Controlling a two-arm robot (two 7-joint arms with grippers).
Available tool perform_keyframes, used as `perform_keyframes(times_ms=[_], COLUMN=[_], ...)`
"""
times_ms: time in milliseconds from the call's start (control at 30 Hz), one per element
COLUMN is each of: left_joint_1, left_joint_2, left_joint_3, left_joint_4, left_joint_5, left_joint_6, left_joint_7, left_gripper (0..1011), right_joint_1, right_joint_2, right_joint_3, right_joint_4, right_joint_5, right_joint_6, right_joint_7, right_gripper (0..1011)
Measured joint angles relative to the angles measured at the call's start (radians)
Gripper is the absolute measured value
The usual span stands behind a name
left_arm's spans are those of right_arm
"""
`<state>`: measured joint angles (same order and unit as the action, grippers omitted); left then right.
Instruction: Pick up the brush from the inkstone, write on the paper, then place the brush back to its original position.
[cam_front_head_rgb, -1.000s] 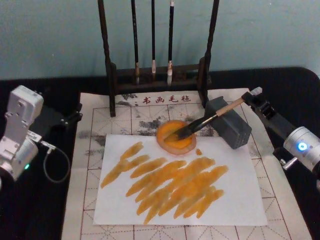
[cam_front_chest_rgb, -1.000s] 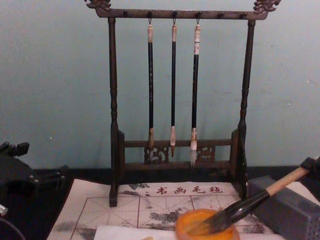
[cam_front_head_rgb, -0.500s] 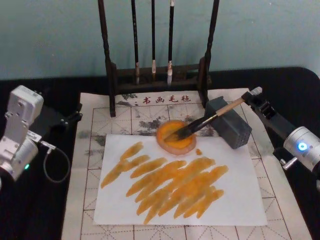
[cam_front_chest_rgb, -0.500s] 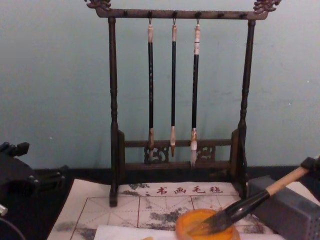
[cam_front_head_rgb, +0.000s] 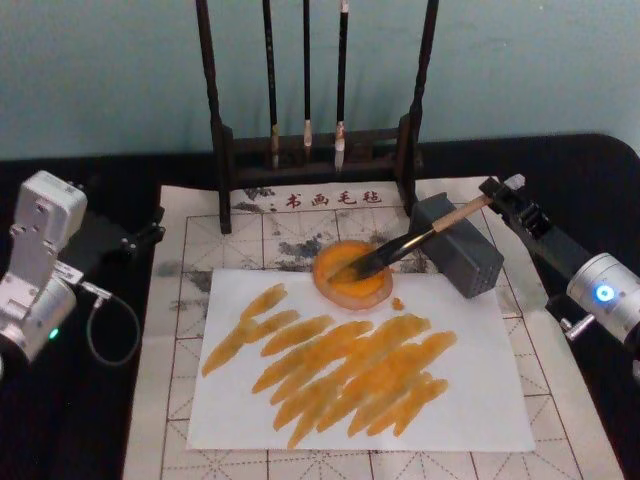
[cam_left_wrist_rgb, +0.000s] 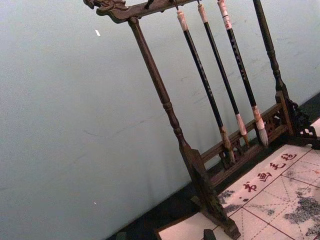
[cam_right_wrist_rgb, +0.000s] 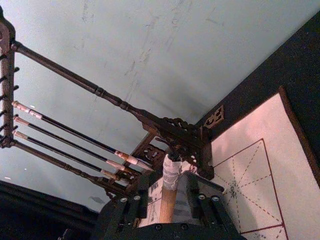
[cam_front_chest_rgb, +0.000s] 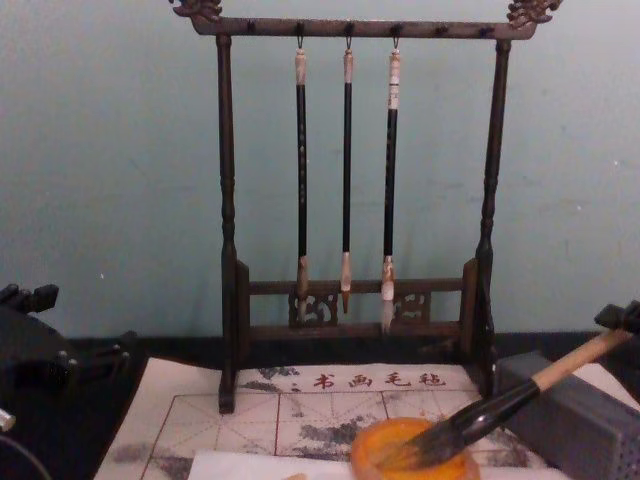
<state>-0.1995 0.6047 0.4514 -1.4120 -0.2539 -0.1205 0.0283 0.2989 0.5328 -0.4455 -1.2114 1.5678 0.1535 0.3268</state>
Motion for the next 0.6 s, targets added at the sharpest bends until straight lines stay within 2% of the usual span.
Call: perform_keyframes(times_ms=[333,600], left_joint_1=[0.000,0.000], left_joint_2=[0.000,0.000], left_joint_3=[0.000,0.000], left_joint_4=[0.000,0.000], left_joint_5=[0.000,0.000], left_joint_6=[0.000,0.000], left_joint_7=[0.000,0.000], left_gripper=[1001,1001], right_joint_1=[0.000,0.000], right_joint_2=[0.000,0.000], right_joint_3=[0.000,0.000], right_joint_4=[0.000,0.000], right_joint_5=[0.000,0.000], right_joint_6=[0.000,0.000], right_joint_7=[0.000,0.000], right_gripper=[783,986])
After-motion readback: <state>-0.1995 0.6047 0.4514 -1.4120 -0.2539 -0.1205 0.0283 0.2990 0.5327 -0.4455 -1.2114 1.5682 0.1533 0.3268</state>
